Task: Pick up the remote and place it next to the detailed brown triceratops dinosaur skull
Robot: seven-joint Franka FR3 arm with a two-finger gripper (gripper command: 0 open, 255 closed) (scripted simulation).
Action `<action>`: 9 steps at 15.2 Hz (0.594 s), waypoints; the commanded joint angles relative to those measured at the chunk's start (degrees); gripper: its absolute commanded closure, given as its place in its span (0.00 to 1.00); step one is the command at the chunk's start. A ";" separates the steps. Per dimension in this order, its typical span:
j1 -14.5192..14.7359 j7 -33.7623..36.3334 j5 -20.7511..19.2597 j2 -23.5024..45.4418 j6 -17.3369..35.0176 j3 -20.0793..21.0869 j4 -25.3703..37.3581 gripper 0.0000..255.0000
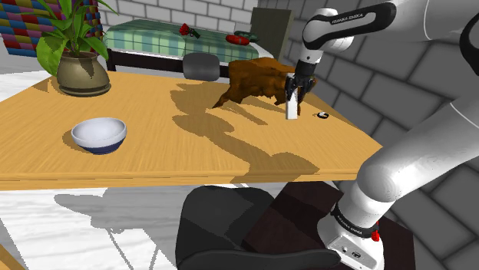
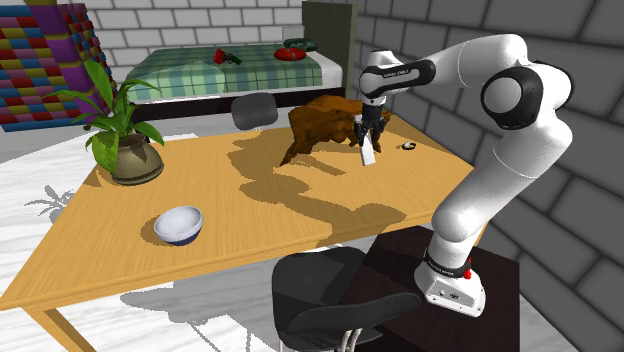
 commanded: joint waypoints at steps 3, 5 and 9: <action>-0.01 -0.02 0.03 0.60 3.22 -0.17 -2.58 1.00; -0.03 -0.10 0.06 1.02 4.81 -0.29 -3.77 1.00; -0.03 -0.29 0.17 2.02 8.02 -0.54 -5.99 1.00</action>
